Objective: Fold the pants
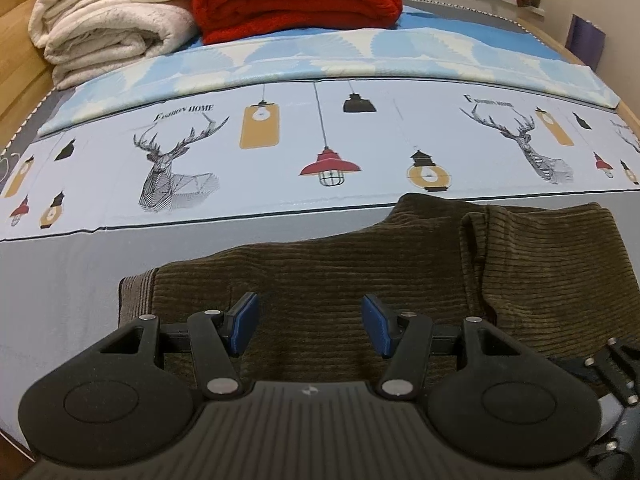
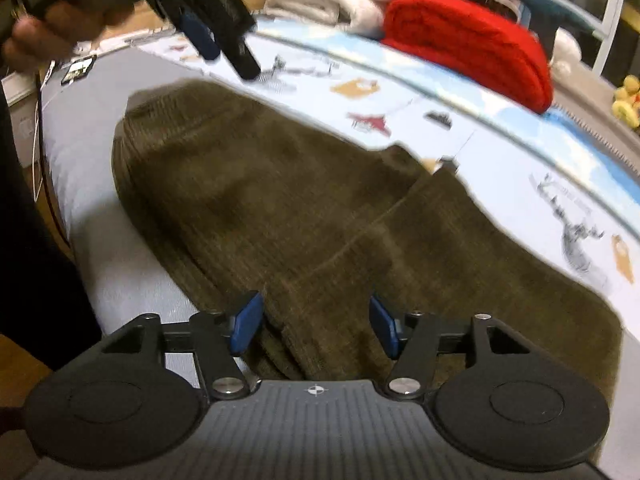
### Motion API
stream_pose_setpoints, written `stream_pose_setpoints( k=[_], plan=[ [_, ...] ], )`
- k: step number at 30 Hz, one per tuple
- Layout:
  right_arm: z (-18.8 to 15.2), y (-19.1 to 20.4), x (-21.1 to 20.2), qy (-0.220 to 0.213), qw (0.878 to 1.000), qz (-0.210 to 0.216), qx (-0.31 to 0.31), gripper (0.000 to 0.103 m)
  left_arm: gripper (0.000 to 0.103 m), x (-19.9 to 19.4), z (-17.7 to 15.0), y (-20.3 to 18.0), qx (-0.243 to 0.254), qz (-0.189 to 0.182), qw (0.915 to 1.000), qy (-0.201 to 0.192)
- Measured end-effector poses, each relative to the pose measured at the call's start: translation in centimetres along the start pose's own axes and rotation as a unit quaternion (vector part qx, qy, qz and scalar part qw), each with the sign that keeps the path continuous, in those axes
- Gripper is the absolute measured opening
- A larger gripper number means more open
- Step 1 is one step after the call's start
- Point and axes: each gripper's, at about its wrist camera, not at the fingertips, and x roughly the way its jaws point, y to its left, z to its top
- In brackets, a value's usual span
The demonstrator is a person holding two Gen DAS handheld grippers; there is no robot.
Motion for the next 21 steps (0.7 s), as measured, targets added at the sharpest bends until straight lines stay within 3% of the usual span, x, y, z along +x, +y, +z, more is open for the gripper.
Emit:
stream_pose_setpoints(
  k=[2,4,8,13,17,21],
  plan=[
    [-0.1,0.5,1.0,0.021,0.999,0.032,-0.011,0.059,0.062,0.0,-0.1,0.2,0.001,0.002,1.0000,0.001],
    [-0.2,1.9,1.2,0.027,0.998,0.035,-0.040,0.063,0.062,0.1,-0.2,0.4,0.002,0.004,1.0000,0.002],
    [0.1,3.0,0.3,0.007,0.996,0.044,-0.075,0.062,0.062,0.2,-0.2,1.1,-0.005,0.007,1.0000,0.004],
    [0.6,3.4,-1.4,-0.019,0.992,0.089,-0.083,0.061,0.062,0.4,0.3,0.9,-0.004,0.007,1.0000,0.003],
    [1.6,1.5,-3.4,-0.056,0.992,0.114,-0.020,0.058,0.062,0.5,0.5,-0.6,0.011,0.001,0.9999,0.002],
    [2.2,-1.4,-4.4,-0.089,0.990,0.097,0.059,0.058,0.063,0.7,0.6,-1.8,0.028,0.002,0.9996,-0.001]
  ],
)
